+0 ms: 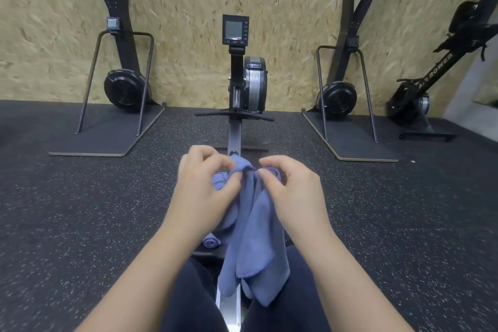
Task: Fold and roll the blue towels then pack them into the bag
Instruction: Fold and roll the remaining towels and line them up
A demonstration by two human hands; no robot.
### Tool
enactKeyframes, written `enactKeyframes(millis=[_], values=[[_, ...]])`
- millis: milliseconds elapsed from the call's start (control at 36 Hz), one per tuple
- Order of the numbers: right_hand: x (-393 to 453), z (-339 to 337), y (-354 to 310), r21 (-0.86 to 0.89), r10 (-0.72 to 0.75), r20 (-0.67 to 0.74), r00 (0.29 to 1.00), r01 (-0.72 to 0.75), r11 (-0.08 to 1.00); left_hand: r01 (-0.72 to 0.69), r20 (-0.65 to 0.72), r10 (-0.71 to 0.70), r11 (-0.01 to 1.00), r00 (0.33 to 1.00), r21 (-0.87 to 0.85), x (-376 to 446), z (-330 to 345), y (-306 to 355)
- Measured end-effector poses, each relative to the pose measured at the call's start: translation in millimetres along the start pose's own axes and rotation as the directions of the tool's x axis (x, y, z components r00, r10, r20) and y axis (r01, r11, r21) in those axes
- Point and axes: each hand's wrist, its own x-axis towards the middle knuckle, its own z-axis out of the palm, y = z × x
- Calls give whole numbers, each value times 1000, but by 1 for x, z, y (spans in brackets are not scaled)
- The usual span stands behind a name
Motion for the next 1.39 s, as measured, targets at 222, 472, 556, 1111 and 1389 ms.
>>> enactKeyframes(millis=[222, 472, 556, 1111, 1389], values=[[1, -5, 3, 61, 91, -13, 996, -90, 994, 272, 208, -210, 900, 955, -342, 3, -3, 10], [0, 0, -3, 113, -91, 12, 996, 89, 990, 181, 189, -147, 968, 971, -174, 1, 7, 25], [-1, -2, -7, 173, -94, 40, 995, 85, 981, 179, 170, -156, 975, 973, -134, 2, 4, 25], [-9, -2, 3, -111, -49, 157, 986, 66, 992, 238, -26, -271, 885, 962, -401, 10, -19, 19], [0, 2, -26, 282, 95, 64, 993, -109, 953, 291, 123, -271, 757, 955, -585, -1, -14, 34]])
